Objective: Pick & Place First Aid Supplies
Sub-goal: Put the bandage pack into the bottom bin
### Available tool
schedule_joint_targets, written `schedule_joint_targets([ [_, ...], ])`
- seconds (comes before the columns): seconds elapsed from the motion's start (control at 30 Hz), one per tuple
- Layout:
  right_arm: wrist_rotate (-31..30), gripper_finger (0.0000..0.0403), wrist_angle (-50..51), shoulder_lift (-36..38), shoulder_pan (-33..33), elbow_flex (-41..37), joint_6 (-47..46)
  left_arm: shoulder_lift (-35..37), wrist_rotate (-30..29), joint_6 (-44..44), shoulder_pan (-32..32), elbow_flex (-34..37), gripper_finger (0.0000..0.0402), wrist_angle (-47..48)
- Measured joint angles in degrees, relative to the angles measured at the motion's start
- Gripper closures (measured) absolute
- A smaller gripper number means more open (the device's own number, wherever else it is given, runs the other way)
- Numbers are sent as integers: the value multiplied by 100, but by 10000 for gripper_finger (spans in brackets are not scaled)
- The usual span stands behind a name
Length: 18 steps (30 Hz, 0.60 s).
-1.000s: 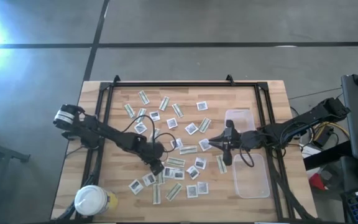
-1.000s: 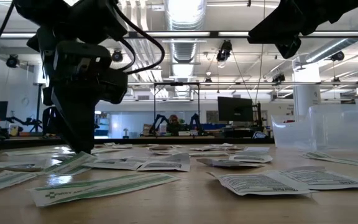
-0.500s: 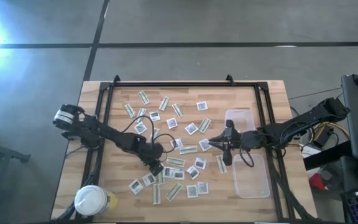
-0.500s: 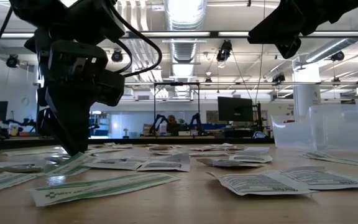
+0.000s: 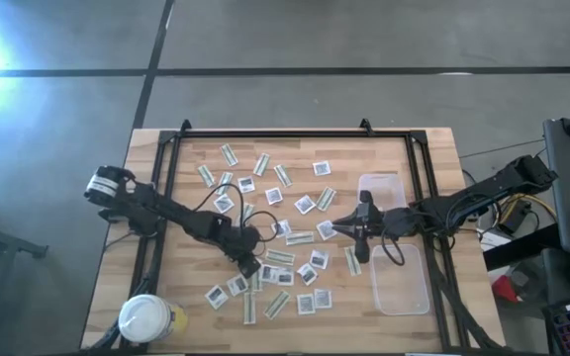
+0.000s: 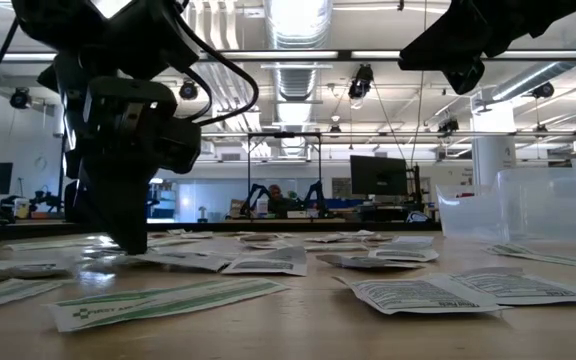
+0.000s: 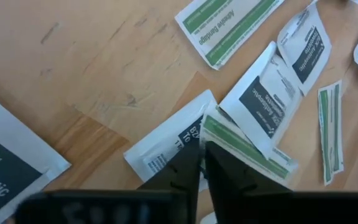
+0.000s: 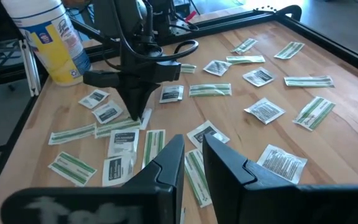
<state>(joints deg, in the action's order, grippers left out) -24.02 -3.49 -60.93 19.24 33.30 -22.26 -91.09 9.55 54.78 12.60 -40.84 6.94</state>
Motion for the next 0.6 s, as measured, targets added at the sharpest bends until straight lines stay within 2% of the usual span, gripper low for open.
schedule_joint_targets([
  [0.13, 1, 346, 0, -1, -1, 0, 0, 0, 10, -76, -16, 0, 397, -42],
  [0.6, 1, 346, 8, -2, 0, 0, 0, 404, 450, -122, -17, 4, 401, 114],
])
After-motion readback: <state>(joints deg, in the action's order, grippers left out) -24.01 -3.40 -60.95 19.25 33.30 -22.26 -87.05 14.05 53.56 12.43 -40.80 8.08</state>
